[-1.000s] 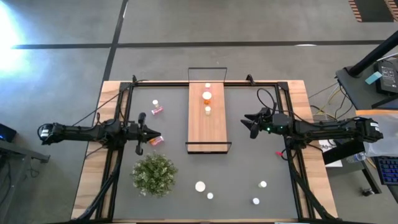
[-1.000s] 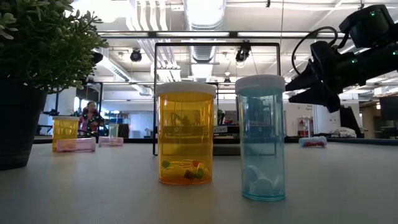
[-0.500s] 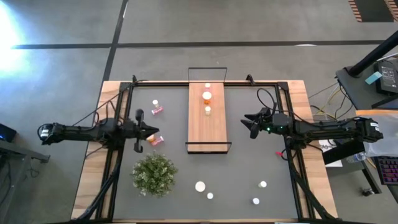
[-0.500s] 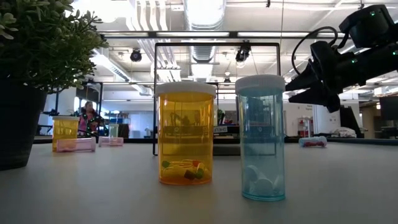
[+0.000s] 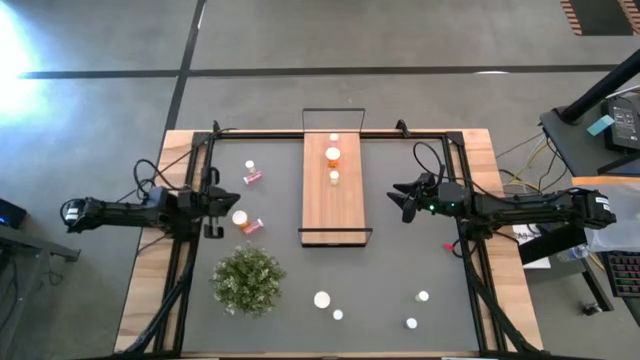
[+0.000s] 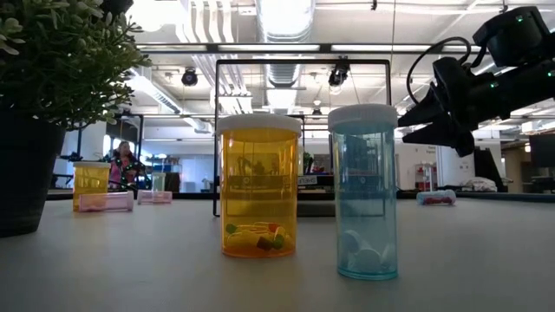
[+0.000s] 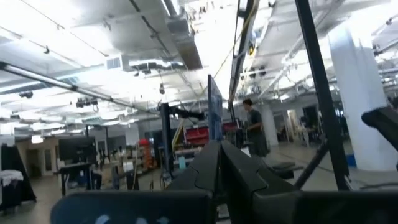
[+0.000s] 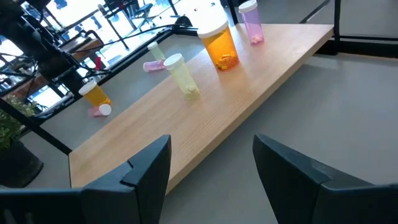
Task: Pick and place medicine bottles onto shelf by color
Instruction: Put the top pink pill bottle on the shelf aligned with the other pink pill bottle
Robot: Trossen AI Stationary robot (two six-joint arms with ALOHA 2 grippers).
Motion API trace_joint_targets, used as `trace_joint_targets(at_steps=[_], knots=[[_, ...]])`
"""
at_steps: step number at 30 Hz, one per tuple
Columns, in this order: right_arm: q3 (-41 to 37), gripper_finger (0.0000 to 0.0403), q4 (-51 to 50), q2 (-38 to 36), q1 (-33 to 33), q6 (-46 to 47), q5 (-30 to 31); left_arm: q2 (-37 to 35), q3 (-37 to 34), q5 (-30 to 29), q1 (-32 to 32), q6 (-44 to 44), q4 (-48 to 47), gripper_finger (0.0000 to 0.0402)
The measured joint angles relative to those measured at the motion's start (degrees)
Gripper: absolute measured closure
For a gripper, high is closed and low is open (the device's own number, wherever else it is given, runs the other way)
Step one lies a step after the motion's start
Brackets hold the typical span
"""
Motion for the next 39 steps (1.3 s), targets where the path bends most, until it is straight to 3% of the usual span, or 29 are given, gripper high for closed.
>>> trace_joint_targets(at_steps=[8,15,19,39], knots=[[0.0,0.0186,0.0,0.0,0.0,0.0,0.0,0.8,0.0,-5.9,0.0,0.0,1.1,0.0402],[0.0,0.0186,0.0,0.0,0.0,0.0,0.0,3.5,0.0,-6.3,0.0,0.0,1.1,0.0402],[0.0,0.0186,0.0,0.0,0.0,0.0,0.0,4.5,0.0,-10.9,0.0,-0.2,1.2,0.0402],[0.0,0.0186,0.0,0.0,0.0,0.0,0.0,17.1,0.0,-9.0,0.0,-4.2,3.3,0.0402]])
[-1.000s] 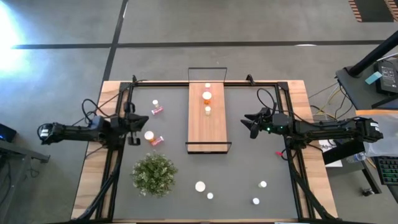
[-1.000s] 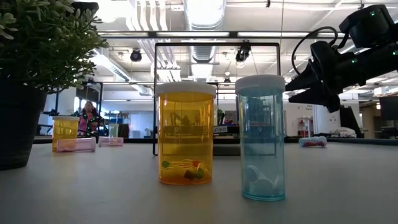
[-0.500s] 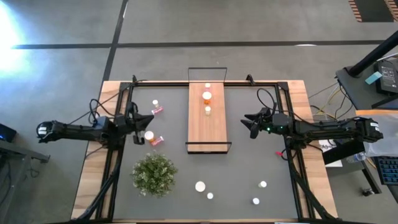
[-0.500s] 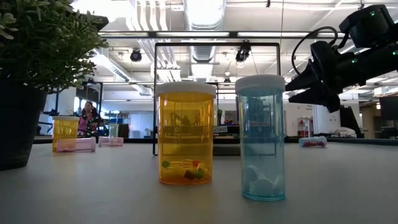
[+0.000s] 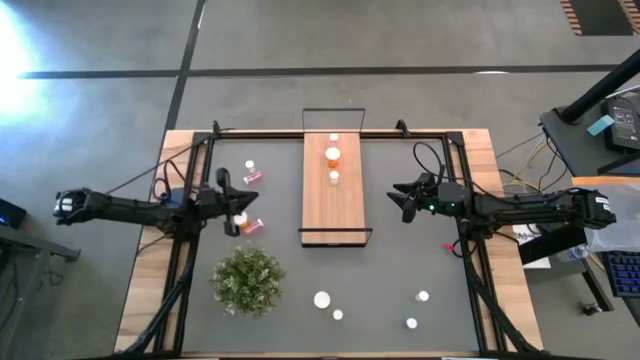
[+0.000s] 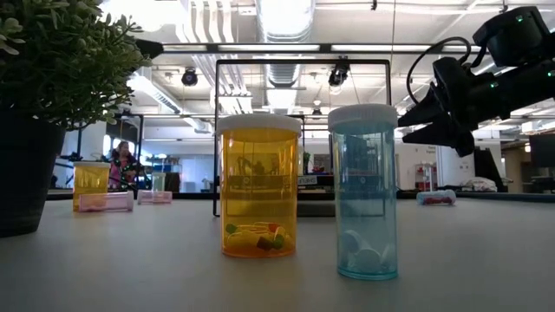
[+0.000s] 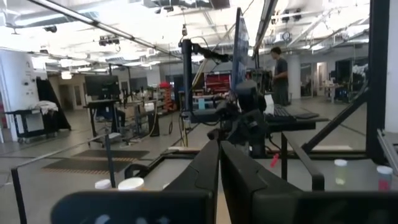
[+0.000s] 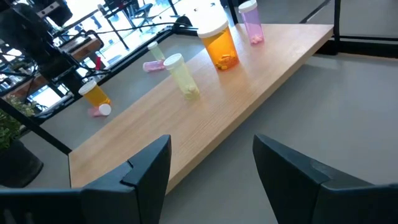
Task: Pick and place medicine bottles onto shelf by color
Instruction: Put the top pink pill bottle on the shelf aligned with the other pink pill bottle
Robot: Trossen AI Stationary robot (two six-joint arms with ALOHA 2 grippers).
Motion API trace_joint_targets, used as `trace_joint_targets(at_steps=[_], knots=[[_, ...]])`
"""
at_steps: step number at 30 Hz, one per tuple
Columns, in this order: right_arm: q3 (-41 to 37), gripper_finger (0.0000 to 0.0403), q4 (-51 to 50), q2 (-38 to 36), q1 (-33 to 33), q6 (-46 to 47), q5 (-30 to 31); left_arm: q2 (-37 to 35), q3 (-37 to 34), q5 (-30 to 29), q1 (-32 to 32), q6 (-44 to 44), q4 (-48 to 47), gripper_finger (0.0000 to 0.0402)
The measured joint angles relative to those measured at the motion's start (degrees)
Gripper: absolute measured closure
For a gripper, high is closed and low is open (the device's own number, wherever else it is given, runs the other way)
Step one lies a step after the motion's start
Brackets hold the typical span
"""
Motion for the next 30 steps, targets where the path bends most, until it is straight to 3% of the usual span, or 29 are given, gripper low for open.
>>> trace_joint_targets(at_steps=[8,17,24,30], knots=[[0.0,0.0186,0.0,0.0,0.0,0.0,0.0,5.1,0.2,-0.2,0.0,-0.5,6.3,0.0402],[0.0,0.0186,0.0,0.0,0.0,0.0,0.0,12.7,4.7,-0.8,0.0,-2.1,5.9,0.0402],[0.0,0.0186,0.0,0.0,0.0,0.0,0.0,16.6,7.9,-15.8,0.1,-9.5,-4.1,0.0402],[0.0,0.0186,0.0,0.0,0.0,0.0,0.0,18.2,14.5,-21.4,1.8,-16.0,-20.2,0.0402]])
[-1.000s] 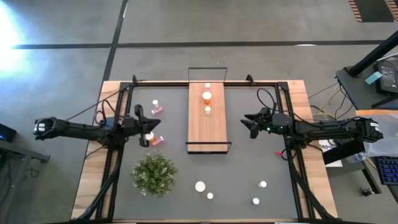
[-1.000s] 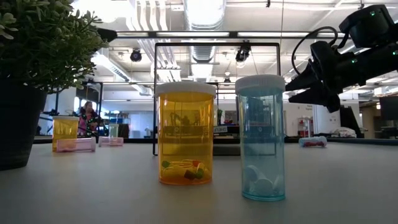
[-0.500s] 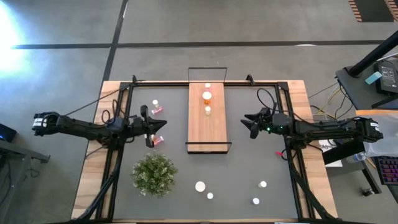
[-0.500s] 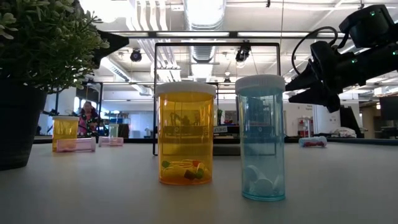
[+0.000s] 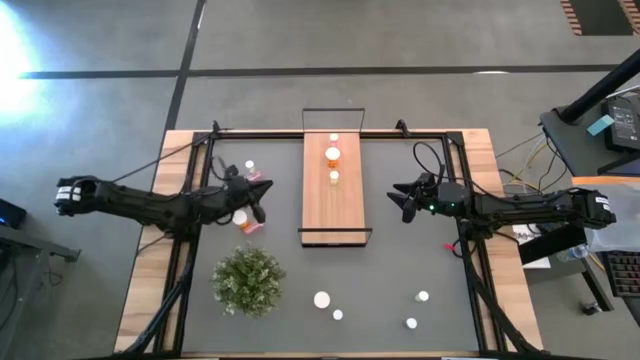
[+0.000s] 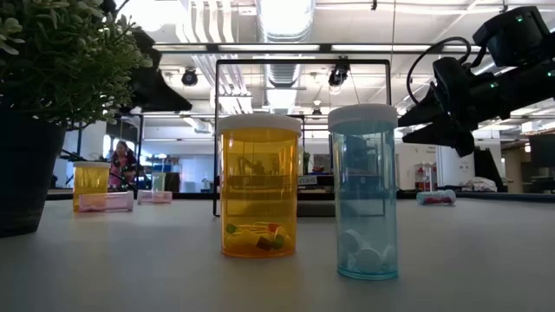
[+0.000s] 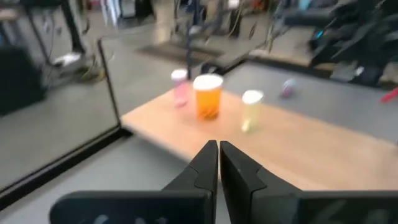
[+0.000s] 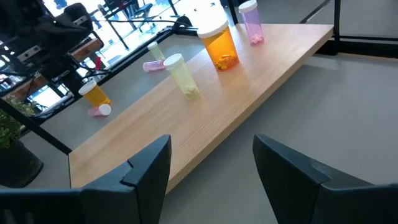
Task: Pick and place medicine bottles onto shelf by color
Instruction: Put the top pink pill bottle on the shelf aligned with the other pink pill bottle
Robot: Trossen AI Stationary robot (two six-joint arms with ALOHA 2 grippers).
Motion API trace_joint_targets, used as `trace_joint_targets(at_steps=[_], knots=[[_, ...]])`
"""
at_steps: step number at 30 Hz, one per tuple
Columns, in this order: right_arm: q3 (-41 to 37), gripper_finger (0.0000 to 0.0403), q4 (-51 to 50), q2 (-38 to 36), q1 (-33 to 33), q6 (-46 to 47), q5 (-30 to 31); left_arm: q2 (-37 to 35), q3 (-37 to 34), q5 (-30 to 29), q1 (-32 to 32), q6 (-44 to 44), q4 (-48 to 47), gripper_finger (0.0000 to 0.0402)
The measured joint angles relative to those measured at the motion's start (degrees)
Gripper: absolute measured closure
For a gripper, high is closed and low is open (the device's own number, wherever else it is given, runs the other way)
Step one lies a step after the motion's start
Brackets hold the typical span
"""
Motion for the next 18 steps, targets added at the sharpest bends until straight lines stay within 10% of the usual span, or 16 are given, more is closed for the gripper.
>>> trace_joint_targets(at_steps=[10,18], knots=[[0.0,0.0186,0.0,0.0,0.0,0.0,0.0,3.7,12.1,0.3,3.7,-16.3,-32.3,0.0401],[0.0,0.0186,0.0,0.0,0.0,0.0,0.0,8.4,13.9,0.9,4.3,-16.2,-36.4,0.0401]])
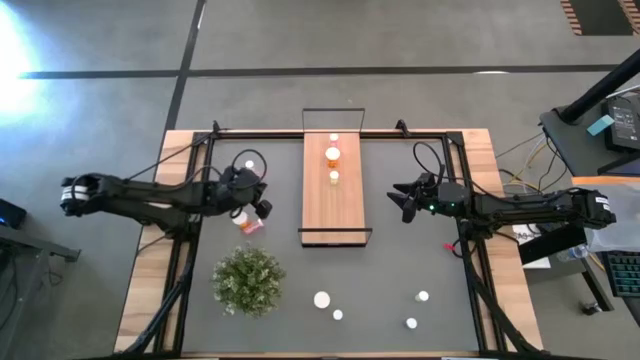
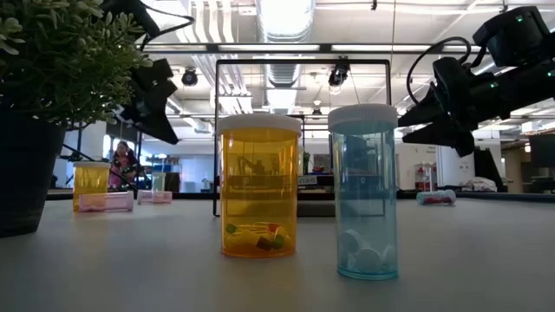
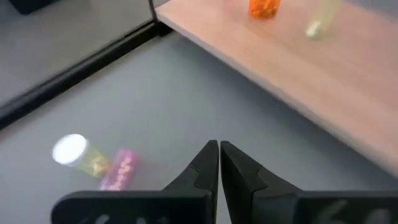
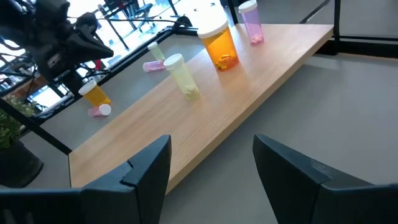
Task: Pick and place medicine bottles onto shelf by color
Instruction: Put the top pink pill bottle on the shelf aligned with the other pink pill bottle
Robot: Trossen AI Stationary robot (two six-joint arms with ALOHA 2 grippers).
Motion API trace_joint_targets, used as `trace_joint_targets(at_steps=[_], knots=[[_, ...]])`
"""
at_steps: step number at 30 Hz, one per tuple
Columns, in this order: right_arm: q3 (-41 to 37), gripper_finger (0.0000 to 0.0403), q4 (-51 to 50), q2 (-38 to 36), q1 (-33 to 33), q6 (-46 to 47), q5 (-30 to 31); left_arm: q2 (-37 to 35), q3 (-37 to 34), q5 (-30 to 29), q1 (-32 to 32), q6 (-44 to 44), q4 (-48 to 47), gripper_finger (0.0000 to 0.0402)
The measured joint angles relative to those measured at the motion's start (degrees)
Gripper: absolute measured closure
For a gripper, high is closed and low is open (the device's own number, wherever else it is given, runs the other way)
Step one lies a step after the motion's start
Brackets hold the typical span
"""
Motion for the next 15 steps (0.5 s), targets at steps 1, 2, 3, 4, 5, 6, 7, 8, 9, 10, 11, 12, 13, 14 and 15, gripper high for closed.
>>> trace_joint_targets(at_steps=[1,2,3,4,5,6,7,8,9,10,11,12,13,14,15], knots=[[0.0,0.0186,0.0,0.0,0.0,0.0,0.0,0.7,0.2,-1.3,0.3,1.7,0.0,0.0401],[0.0,0.0186,0.0,0.0,0.0,0.0,0.0,1.4,0.3,-2.3,0.6,3.0,0.0,0.0401],[0.0,0.0186,0.0,0.0,0.0,0.0,0.0,2.0,0.4,-2.6,0.9,3.4,0.0,0.0401],[0.0,0.0186,0.0,0.0,0.0,0.0,0.0,2.5,0.5,-2.7,1.3,3.4,0.0,0.0401],[0.0,0.0186,0.0,0.0,0.0,0.0,0.0,3.2,0.7,-2.7,1.5,3.3,0.0,0.0401],[0.0,0.0186,0.0,0.0,0.0,0.0,0.0,3.7,0.9,-2.7,1.7,3.2,0.1,0.0401],[0.0,0.0186,0.0,0.0,0.0,0.0,0.0,4.2,0.9,-2.7,1.9,2.9,0.1,0.0401],[0.0,0.0186,0.0,0.0,0.0,0.0,0.0,4.7,1.0,-2.5,2.1,2.3,0.0,0.0401],[0.0,0.0186,0.0,0.0,0.0,0.0,0.0,5.0,1.1,-1.6,2.2,2.0,0.0,0.0401],[0.0,0.0186,0.0,0.0,0.0,0.0,0.0,5.3,1.1,-0.3,2.3,1.9,0.1,0.0401],[0.0,0.0186,0.0,0.0,0.0,0.0,0.0,5.4,1.1,1.1,2.3,1.9,0.0,0.0401],[0.0,0.0186,0.0,0.0,0.0,0.0,0.0,5.4,1.1,2.5,2.3,2.0,0.0,0.0401],[0.0,0.0186,0.0,0.0,0.0,0.0,0.0,5.4,1.1,3.6,2.3,2.0,0.0,0.0401],[0.0,0.0186,0.0,0.0,0.0,0.0,0.0,5.3,1.1,4.0,2.4,1.8,-0.2,0.0401],[0.0,0.0186,0.0,0.0,0.0,0.0,0.0,5.2,1.1,4.1,2.4,1.8,-0.5,0.0401]])
